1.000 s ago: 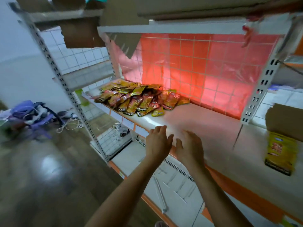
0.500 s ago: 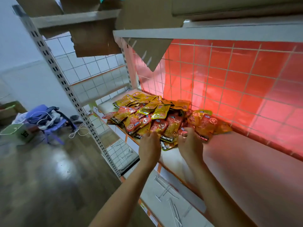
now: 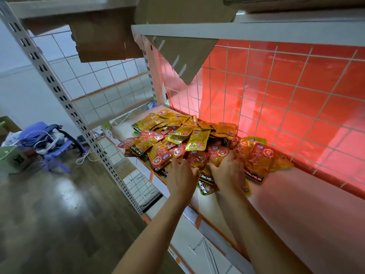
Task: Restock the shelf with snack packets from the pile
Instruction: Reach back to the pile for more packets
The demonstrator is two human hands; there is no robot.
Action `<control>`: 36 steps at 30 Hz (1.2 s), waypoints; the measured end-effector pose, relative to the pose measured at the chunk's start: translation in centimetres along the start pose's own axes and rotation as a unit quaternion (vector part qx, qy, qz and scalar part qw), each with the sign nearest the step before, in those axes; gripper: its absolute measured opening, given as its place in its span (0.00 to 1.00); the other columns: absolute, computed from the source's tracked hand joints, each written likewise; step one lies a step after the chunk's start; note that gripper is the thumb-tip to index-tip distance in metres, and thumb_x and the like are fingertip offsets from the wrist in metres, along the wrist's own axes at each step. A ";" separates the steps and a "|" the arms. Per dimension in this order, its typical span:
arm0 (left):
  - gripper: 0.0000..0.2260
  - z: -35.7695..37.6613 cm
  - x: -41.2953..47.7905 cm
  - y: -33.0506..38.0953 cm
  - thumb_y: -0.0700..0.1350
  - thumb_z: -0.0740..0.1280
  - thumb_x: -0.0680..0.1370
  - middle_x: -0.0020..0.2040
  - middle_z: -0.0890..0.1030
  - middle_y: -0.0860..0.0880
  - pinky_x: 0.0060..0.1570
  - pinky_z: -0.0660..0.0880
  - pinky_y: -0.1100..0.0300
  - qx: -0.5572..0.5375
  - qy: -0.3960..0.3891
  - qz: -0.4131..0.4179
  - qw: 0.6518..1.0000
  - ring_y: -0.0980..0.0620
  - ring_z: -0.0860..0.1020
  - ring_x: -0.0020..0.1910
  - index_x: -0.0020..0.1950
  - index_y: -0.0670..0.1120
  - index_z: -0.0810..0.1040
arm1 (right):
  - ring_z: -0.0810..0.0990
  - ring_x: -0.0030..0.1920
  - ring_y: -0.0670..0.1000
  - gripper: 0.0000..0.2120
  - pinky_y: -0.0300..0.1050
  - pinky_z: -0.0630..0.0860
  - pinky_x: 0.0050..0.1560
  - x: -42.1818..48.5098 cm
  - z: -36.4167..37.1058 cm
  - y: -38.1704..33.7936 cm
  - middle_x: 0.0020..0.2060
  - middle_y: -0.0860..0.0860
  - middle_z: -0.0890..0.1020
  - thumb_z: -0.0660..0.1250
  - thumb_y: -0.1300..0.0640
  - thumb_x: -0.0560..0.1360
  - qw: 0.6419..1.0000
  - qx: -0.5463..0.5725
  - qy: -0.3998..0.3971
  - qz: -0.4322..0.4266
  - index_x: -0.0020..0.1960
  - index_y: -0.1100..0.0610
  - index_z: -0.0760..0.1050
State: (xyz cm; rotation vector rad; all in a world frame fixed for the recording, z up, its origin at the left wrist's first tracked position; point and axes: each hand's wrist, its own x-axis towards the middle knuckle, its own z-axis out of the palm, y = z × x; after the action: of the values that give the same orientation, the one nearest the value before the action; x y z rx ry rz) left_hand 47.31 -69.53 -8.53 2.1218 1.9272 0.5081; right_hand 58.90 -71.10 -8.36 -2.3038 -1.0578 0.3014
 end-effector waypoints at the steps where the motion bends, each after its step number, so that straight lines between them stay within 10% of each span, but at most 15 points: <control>1: 0.20 0.1 0.0 0.1 0.57 0.66 0.77 0.59 0.73 0.44 0.52 0.72 0.54 -0.003 0.002 -0.004 1.000 0.45 0.72 0.59 0.58 0.43 0.74 | 0.71 0.63 0.60 0.38 0.51 0.72 0.56 0.1 -0.1 0.1 0.60 0.60 0.74 0.74 0.43 0.67 1.000 0.006 -0.003 0.004 0.66 0.61 0.61; 15: 0.18 0.0 -2.9 3.8 0.53 0.73 0.72 0.43 0.80 0.50 0.45 0.76 0.54 -0.248 -0.028 0.003 0.968 0.48 0.80 0.46 0.55 0.45 0.74 | 0.77 0.54 0.62 0.16 0.48 0.72 0.49 -3.3 -4.7 4.7 0.54 0.58 0.80 0.67 0.59 0.73 0.980 0.191 0.034 0.040 0.60 0.57 0.70; 19: 0.12 0.0 -5.2 5.2 0.51 0.73 0.72 0.33 0.78 0.51 0.35 0.71 0.56 -0.302 -0.033 0.035 0.952 0.46 0.78 0.36 0.39 0.45 0.75 | 0.78 0.55 0.61 0.18 0.49 0.73 0.52 -5.6 -7.4 6.8 0.55 0.58 0.80 0.66 0.60 0.73 0.973 0.218 0.051 0.052 0.63 0.56 0.70; 36: 0.11 1.2 -22.8 12.9 0.53 0.73 0.72 0.41 0.83 0.54 0.40 0.77 0.62 -0.411 -0.205 0.095 0.883 0.53 0.81 0.41 0.50 0.49 0.79 | 0.79 0.57 0.56 0.20 0.42 0.72 0.53 -19.7 -18.8 18.4 0.59 0.56 0.79 0.66 0.62 0.76 0.943 0.251 0.171 0.136 0.67 0.58 0.69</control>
State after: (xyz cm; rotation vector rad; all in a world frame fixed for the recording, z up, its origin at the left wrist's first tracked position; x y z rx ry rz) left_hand 57.85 -93.47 -6.77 1.6560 1.0013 0.6866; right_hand 65.25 -103.17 -4.81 -1.9356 -0.4226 0.2314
